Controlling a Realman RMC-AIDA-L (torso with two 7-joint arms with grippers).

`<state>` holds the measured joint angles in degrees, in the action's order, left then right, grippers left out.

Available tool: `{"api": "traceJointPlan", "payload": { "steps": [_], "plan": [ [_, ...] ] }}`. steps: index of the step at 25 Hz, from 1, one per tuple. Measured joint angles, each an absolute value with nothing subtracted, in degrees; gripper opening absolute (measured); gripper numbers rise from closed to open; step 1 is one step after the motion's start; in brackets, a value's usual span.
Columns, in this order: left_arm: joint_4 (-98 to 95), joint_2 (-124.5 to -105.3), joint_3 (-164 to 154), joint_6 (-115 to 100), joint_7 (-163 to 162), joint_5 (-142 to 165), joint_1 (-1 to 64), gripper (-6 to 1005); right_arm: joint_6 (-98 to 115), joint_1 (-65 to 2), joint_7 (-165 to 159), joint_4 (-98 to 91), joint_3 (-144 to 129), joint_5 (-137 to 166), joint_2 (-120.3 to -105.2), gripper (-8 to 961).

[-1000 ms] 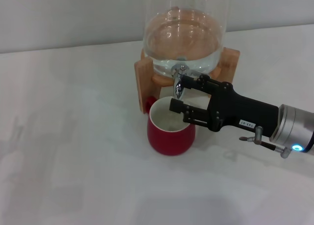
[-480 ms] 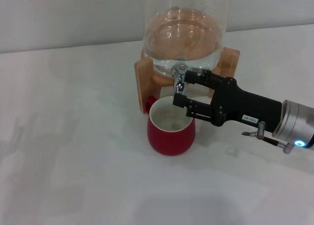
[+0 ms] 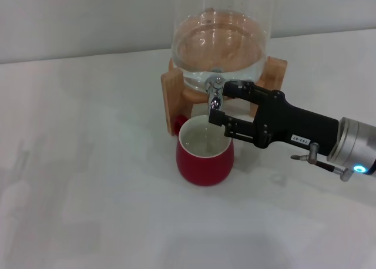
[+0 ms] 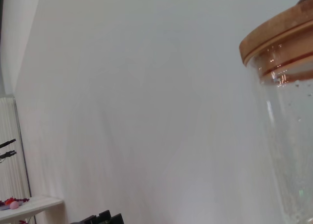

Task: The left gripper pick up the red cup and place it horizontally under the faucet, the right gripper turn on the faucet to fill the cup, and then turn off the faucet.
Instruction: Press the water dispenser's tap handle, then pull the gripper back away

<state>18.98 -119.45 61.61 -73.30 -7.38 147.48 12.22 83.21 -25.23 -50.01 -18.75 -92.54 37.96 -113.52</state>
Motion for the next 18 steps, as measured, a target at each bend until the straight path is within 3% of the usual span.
{"api": "traceJointPlan", "payload": {
  "steps": [18],
  "plan": [
    [18.89, -119.44, 61.61, -73.3, -7.38, 147.48, 12.6, 890, 82.67, -24.32, -50.0, -20.17, -91.73, 38.14, -113.54, 763]
  ]
}}
